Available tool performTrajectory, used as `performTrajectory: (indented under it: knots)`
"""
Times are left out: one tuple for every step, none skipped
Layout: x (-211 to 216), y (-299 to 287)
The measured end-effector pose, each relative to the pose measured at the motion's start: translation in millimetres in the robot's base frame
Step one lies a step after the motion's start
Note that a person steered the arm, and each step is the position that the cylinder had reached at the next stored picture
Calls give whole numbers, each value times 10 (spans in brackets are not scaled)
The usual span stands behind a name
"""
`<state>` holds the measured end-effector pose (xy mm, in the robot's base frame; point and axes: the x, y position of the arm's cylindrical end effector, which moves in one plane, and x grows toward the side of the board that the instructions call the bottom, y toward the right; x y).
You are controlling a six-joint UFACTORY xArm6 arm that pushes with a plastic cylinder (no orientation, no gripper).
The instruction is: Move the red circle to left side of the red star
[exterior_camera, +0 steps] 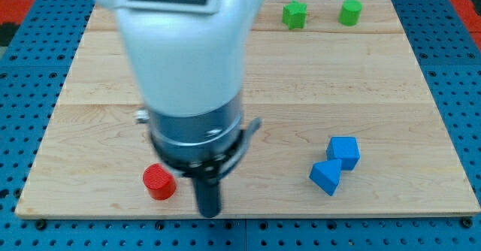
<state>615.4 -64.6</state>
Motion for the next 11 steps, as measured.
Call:
performTrajectory:
  knots:
    - [-434, -454]
    - [-539, -961]
    - [-497, -1187]
    - [-782, -1293]
    - [-1374, -1410]
    - [-1810, -1582]
    - [-1737, -1689]
    - [-1851, -1912]
    - [-2141, -1703]
    - [-2323, -1385]
    - [-1864, -1592]
